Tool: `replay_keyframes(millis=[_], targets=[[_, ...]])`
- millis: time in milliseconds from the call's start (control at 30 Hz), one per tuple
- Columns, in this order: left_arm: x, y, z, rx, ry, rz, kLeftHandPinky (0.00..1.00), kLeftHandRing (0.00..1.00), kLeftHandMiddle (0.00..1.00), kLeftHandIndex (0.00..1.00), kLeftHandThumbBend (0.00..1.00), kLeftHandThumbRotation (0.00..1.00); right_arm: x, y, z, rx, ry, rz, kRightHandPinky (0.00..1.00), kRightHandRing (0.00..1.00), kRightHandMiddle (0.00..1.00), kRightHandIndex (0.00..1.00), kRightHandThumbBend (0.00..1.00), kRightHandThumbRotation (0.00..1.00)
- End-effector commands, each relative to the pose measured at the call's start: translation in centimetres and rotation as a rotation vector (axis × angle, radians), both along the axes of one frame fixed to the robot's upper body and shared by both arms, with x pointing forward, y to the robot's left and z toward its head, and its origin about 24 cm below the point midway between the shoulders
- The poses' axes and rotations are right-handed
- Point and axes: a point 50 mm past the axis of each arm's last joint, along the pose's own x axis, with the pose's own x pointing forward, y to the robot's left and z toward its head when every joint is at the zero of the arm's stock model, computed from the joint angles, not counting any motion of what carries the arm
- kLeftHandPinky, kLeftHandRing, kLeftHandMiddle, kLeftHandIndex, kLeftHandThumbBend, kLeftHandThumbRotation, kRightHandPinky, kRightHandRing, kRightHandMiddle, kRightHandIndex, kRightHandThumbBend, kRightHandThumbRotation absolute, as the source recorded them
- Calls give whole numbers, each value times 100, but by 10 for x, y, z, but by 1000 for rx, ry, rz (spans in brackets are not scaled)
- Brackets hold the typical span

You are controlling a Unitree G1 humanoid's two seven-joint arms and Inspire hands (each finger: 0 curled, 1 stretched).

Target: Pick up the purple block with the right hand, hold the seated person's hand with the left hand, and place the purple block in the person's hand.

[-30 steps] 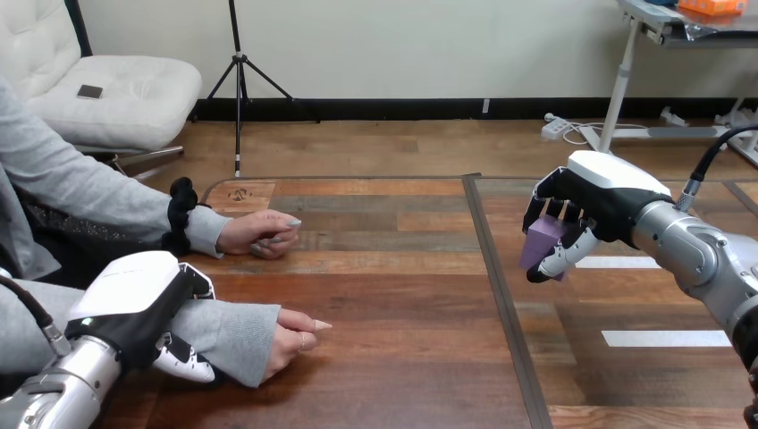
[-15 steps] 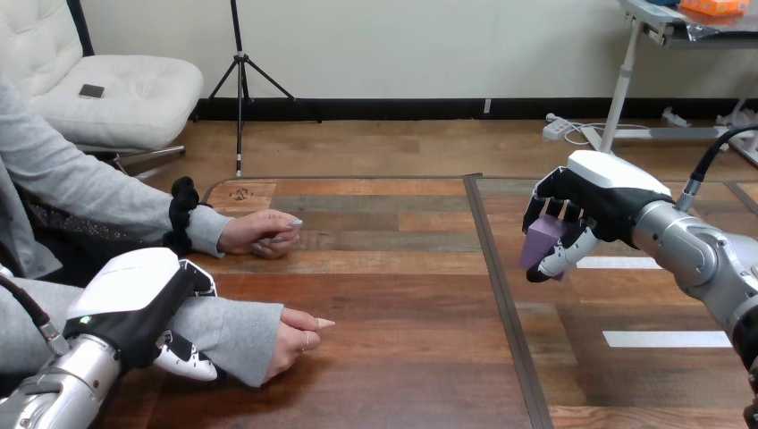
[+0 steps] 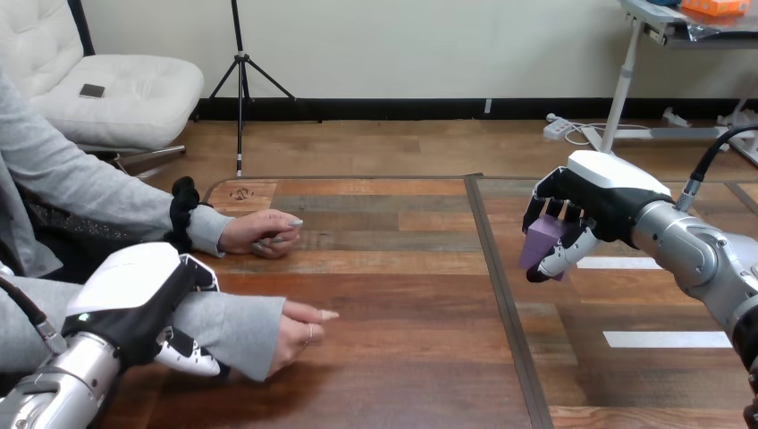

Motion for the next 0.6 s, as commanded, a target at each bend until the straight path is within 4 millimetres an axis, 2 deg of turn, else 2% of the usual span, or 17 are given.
replay_keyframes(millis=[0, 567], targets=[[19, -12, 60, -48, -302, -63, 24, 29, 33, 34, 78, 0, 18, 12, 47, 22, -163, 38, 37, 43, 48, 46, 75, 0], [20, -14, 71, -83, -397, -87, 19, 25, 30, 31, 75, 0, 18, 14, 46, 26, -165, 44, 38, 44, 48, 46, 74, 0]])
